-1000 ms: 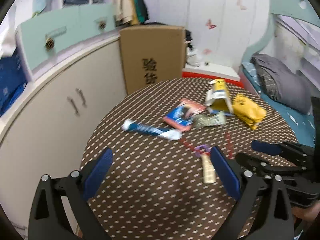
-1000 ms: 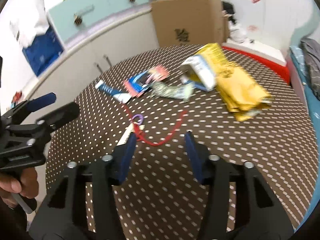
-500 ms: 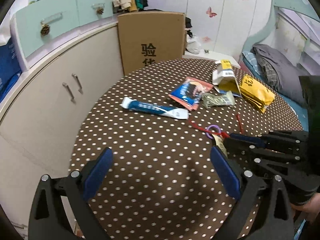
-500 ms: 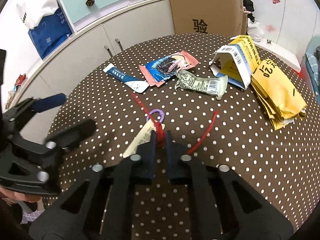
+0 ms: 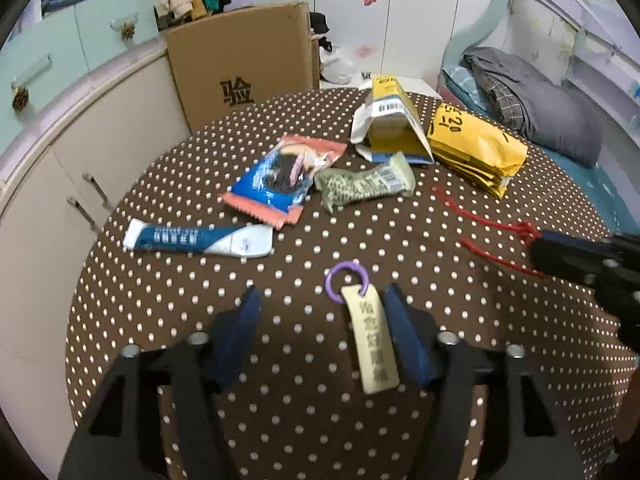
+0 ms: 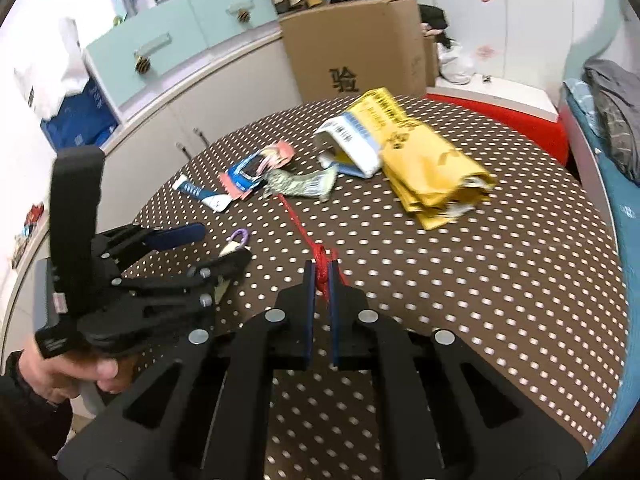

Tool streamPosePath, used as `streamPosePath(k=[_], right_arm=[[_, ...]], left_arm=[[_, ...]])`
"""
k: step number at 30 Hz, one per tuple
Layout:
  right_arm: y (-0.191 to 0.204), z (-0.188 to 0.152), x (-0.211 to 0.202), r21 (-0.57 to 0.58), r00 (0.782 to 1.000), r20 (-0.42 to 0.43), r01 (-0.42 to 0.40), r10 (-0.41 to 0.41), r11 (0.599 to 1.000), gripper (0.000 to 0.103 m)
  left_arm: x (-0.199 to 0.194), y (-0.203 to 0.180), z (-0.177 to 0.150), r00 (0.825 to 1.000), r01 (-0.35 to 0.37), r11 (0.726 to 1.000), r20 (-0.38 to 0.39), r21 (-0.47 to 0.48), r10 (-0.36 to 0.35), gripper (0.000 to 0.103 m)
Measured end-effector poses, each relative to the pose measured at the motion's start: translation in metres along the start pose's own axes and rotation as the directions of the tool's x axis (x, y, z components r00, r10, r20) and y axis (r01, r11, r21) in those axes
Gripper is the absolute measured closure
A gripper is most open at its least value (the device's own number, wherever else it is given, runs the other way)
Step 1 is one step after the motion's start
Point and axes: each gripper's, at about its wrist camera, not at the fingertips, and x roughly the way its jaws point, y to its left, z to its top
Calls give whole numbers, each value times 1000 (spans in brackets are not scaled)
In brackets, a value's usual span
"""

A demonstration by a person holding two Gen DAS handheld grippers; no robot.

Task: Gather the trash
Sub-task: 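Grasp the red string tag with the right tool while the left tool grasps the purple-ring tag, then carry the red string tag to the wastebasket with the right tool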

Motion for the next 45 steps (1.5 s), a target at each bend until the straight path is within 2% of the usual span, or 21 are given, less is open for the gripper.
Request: streamPosePath(k=[1,2,3,4,6,18,24,27,32,37,40,45], right_arm=[[-3,-1,-4,3,1000,6,1,-2,1000,97],[-7,-1,-8,12,1000,16,0,0,1000,97],[-10,-1,-12,21,1000,25,1,-1,1000,97],[-13,-1,-15,25,1000,31,4,-4,1000,97],[-21,-1,-23,36,999,49,12,-14,999,97],[-68,-6,-69,107,989,129,59,-72,993,97],[-114,-10,-112,176,971,184,121,-154,977,97],[-144,-16,-135,231,958,203,155,-203,961,97],[-211,-40,-165,359,938,210,189,-276,914,97],[-280,-81,-166,490,938,158,197,-309,849,97],[-325,-115,-149,578,950,108,179,-292,796,97],[-392,-174,-98,691,969,-7,184,-248,699,97]], left_arm=[[-1,-1,1,1000,10,1000,-1,3,-10,79],[-2,0,2,1000,23,1000,-6,-2,-23,92],[-5,2,4,999,51,998,-3,-23,-51,95],[-8,3,3,997,79,996,7,-33,-78,103],[-15,3,4,993,119,992,16,-44,-119,103],[-53,-26,8,978,195,981,77,-14,-194,103],[-82,-65,33,955,256,964,138,65,-263,103],[-95,-103,51,934,296,947,169,126,-315,102],[-96,-160,74,903,355,914,180,195,-390,102],[-88,-232,87,876,406,867,148,288,-459,102],[-76,-267,89,870,426,845,113,323,-481,102],[-46,-323,92,865,455,816,38,356,-499,102]])
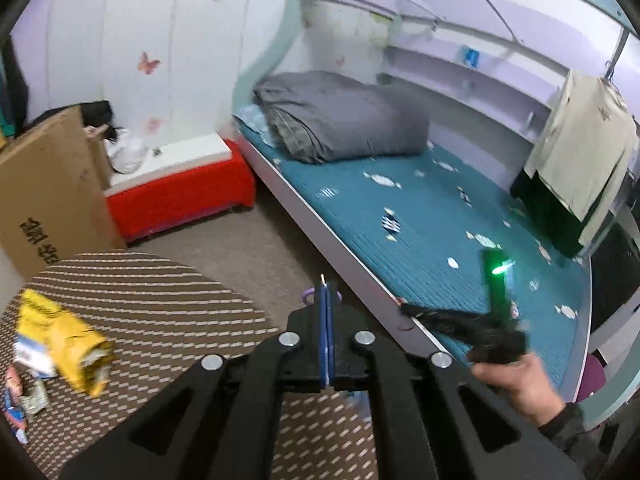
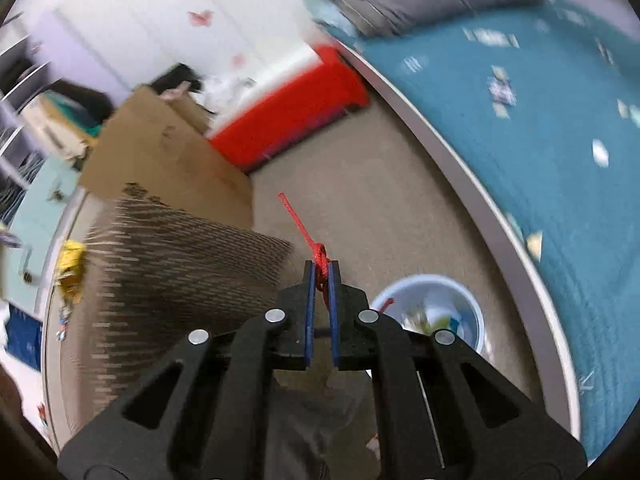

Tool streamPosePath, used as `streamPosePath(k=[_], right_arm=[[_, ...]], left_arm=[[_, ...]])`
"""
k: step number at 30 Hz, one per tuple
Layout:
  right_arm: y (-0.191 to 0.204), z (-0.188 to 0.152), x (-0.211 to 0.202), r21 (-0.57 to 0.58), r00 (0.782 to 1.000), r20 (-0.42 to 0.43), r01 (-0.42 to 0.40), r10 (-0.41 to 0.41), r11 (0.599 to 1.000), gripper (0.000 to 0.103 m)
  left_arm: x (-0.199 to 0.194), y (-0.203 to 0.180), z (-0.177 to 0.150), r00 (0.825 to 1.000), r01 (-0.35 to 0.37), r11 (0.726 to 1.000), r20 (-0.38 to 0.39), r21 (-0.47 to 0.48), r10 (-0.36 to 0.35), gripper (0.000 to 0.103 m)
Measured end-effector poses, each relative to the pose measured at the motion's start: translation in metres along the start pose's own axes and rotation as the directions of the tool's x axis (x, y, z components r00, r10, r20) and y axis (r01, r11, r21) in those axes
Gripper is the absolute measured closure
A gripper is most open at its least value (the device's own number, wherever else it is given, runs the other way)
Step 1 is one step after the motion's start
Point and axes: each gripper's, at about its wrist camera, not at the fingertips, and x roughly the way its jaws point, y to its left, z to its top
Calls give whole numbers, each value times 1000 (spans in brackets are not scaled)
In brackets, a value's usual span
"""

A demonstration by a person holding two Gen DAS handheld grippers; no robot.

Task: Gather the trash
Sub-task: 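Carry the red string tag to the wastebasket with the right tool, then open both tools over the wastebasket to drop the tag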

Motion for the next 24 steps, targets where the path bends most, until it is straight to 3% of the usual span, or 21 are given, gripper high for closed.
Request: streamPosePath(k=[6,8,9,10,13,19,24], right_arm=[[-52,-15,74,117,992,-130,15,0,993,95],[-66,-21,96,159,983,-184,18,11,987,89],[-73,-23,104,177,979,-202,36,1,983,61],[-80,-25,108,194,979,-204,63,-22,979,24],[-95,-31,100,260,985,-171,62,-17,964,21],[-101,-28,37,261,998,-33,56,-49,964,17],[-106,-15,-5,264,996,66,46,-66,963,15]], left_arm=[[63,-25,7,997,11,1000,-82,16,-10,102],[84,-33,6,993,18,1000,-115,17,-16,102],[90,-36,6,992,18,1000,-126,18,-15,102],[103,-40,5,989,17,1000,-150,24,-13,102],[128,-51,-1,978,27,999,-205,19,-23,102],[170,-73,-9,956,42,999,-292,35,-30,102],[204,-88,-19,924,54,998,-381,34,-37,101]])
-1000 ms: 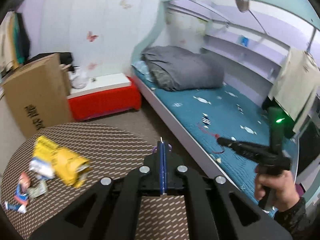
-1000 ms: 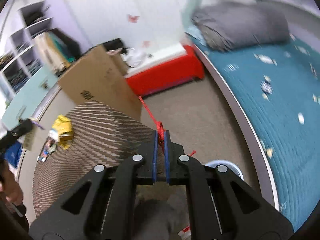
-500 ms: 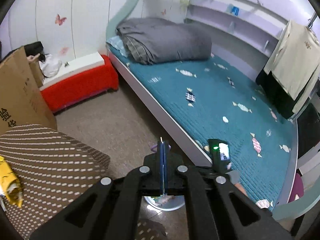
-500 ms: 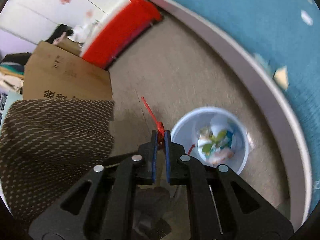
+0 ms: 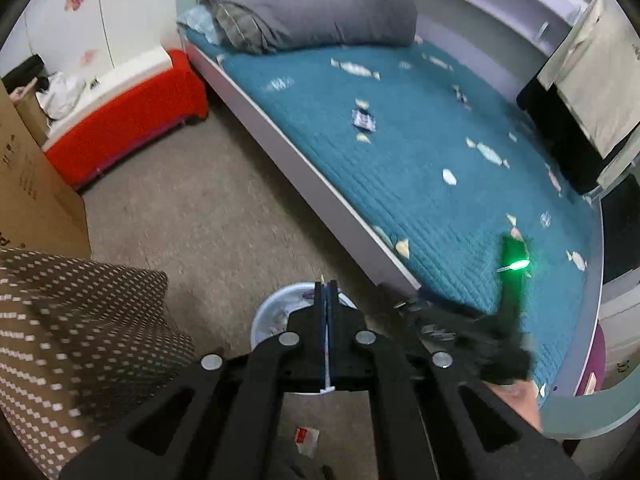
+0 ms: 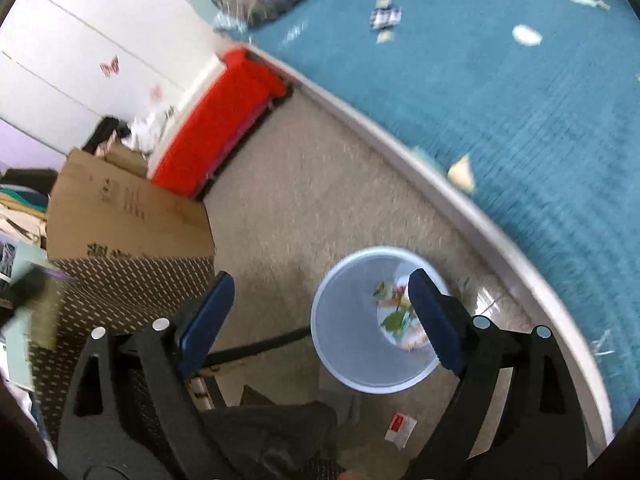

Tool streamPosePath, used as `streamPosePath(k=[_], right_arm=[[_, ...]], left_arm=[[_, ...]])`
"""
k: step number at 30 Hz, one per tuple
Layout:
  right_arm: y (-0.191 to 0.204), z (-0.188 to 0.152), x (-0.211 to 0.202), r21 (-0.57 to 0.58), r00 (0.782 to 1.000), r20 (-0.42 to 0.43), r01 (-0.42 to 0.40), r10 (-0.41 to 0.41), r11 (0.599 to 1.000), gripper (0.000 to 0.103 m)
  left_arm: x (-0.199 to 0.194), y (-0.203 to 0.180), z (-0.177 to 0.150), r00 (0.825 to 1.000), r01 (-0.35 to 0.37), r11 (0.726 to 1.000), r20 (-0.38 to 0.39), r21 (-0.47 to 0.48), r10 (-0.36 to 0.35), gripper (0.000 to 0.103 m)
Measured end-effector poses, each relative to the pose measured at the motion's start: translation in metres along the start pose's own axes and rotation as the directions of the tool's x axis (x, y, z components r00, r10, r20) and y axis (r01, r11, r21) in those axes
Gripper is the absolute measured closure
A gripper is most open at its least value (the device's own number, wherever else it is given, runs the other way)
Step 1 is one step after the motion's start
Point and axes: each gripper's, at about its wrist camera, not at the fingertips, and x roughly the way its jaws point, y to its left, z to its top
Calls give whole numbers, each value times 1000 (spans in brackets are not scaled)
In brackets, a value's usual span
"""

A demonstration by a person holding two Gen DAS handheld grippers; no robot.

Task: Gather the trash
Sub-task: 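Open both tools over the wastebasket to drop the tag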

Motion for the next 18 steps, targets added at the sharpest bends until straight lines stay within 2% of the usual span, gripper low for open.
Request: streamPosePath(k=[2,3,4,5,6,7,12,18], right_arm=[[1,4,-12,-8,1000,22,-5,5,1000,15],[3,5,-16,-14,1000,30,-4,5,1000,14],[5,6,-19,-19,999,35,-3,4,1000,14],[7,7,-22,-25,999,40,-4,5,1000,13],[10,7,-23,-28,999,42,-5,6,1000,11],[12,7,-25,-31,999,45,-7,9,999,9],[20,2,-28,-33,999,50,10,-9,999,6],[52,-4,-46,-69,995,89,56,-50,996,6]], left_arm=[[14,-1,0,999,-1,1000,-36,-6,1,99],[22,-1,0,998,1,1000,-61,-8,-2,95],[31,1,-1,996,4,1000,-94,-15,-5,67],[36,2,-1,994,-4,1000,-112,-24,1,26],[39,6,0,994,-27,999,-107,-40,23,14],[38,7,0,995,-45,998,-88,-49,41,11],[36,16,2,993,-70,994,-102,-88,60,11],[-9,17,-1,998,-56,994,-16,-99,55,11]])
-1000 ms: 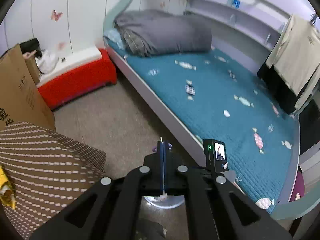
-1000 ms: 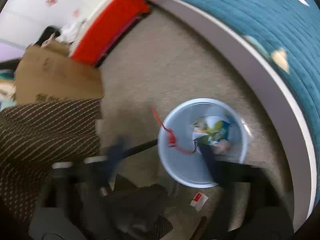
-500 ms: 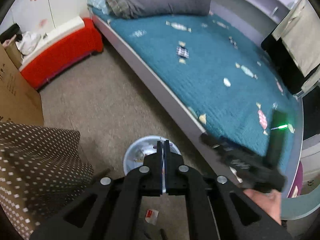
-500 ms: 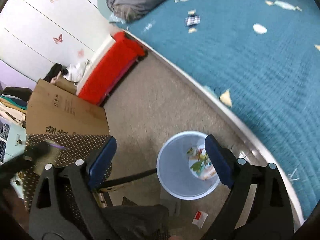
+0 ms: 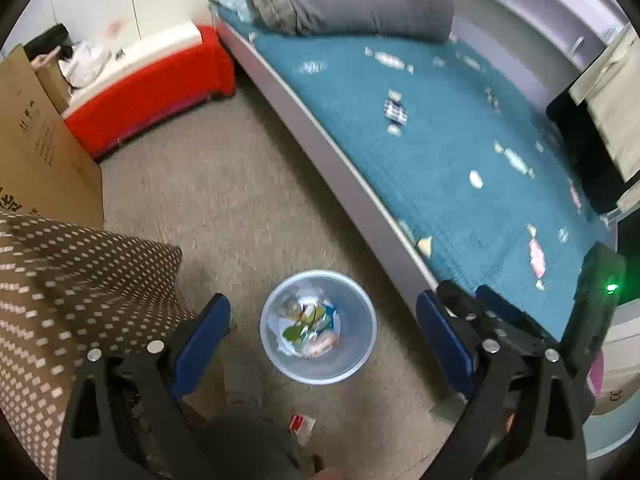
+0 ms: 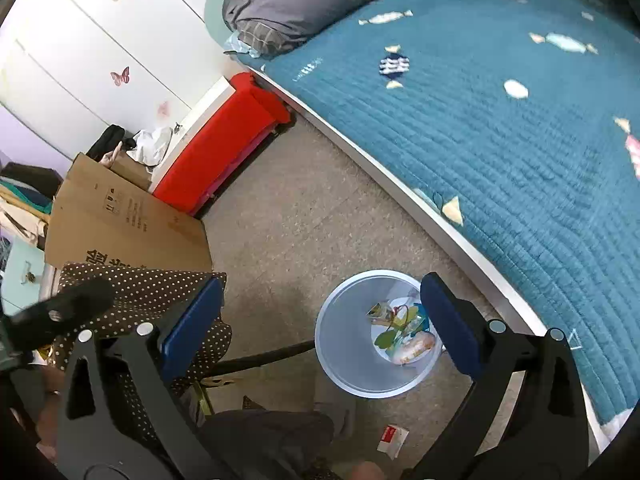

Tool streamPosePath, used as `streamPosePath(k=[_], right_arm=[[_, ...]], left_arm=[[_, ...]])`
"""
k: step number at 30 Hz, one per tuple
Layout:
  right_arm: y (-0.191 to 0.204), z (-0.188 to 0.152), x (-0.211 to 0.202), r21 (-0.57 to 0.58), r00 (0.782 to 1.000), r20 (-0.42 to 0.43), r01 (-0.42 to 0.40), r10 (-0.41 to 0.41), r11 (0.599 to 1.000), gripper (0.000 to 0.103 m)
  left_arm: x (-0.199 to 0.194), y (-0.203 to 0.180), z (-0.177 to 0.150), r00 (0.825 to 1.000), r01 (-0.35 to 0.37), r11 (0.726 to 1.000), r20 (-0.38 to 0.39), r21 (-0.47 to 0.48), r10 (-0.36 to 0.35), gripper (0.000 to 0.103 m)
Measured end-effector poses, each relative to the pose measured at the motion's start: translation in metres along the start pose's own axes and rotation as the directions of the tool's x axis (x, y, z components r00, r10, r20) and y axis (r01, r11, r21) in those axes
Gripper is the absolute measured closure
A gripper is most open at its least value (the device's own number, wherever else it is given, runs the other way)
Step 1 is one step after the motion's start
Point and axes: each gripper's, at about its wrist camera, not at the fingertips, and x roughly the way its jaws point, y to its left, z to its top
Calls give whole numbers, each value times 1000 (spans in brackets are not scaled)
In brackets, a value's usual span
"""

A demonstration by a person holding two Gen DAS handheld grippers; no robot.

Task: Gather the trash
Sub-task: 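Open both tools over the wastebasket to drop the tag, then move both tools back over the table toward the remaining trash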

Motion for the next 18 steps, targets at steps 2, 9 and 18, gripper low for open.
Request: streamPosePath(k=[2,9,18], right_arm=[[16,0,-14,-20,1000,30,-8,9,1000,6],[87,-5,-66,-137,994,108,-10,25,991,6],[179,-28,-99,-322,992,85,-59,91,945,6]], left_arm=[[-23,4,-2,999,2,1000,48,-2,-2,11],[-107,25,-25,977,-21,1000,213,0,20,10],[-180,73,-66,943,-87,996,322,-19,88,9]])
